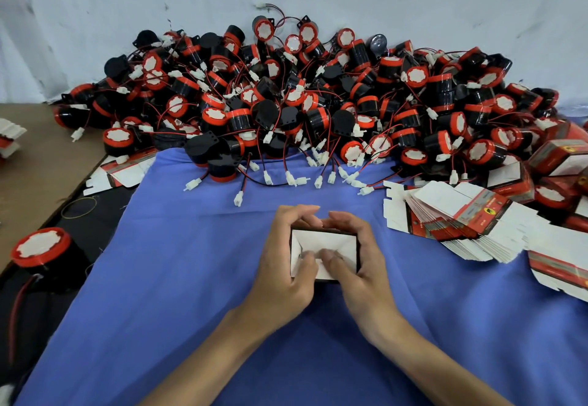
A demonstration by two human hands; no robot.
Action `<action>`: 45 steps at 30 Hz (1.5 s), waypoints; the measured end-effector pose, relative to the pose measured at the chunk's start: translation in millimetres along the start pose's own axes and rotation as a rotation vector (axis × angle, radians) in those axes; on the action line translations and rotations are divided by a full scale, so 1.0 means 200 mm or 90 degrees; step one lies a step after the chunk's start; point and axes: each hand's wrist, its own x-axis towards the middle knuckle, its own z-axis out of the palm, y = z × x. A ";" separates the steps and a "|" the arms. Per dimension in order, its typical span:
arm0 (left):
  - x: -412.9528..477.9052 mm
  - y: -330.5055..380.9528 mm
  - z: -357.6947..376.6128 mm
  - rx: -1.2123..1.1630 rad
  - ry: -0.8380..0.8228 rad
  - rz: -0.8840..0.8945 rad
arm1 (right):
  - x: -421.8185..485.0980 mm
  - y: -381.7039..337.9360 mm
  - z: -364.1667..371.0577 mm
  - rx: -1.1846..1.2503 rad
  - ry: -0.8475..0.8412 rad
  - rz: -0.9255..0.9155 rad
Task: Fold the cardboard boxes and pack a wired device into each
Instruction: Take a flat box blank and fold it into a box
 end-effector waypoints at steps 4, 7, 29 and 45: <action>0.00 -0.01 0.00 -0.015 -0.008 -0.024 | 0.01 0.01 0.00 -0.013 0.027 -0.010; -0.01 -0.02 0.02 -0.006 0.050 -0.077 | 0.01 0.01 -0.01 -0.010 0.031 -0.017; 0.07 -0.03 -0.04 -0.152 -0.021 -0.327 | 0.03 0.03 -0.07 -0.289 -0.077 -0.257; 0.08 -0.14 -0.21 0.168 -0.229 0.033 | 0.08 0.01 -0.09 -0.483 -0.125 -0.365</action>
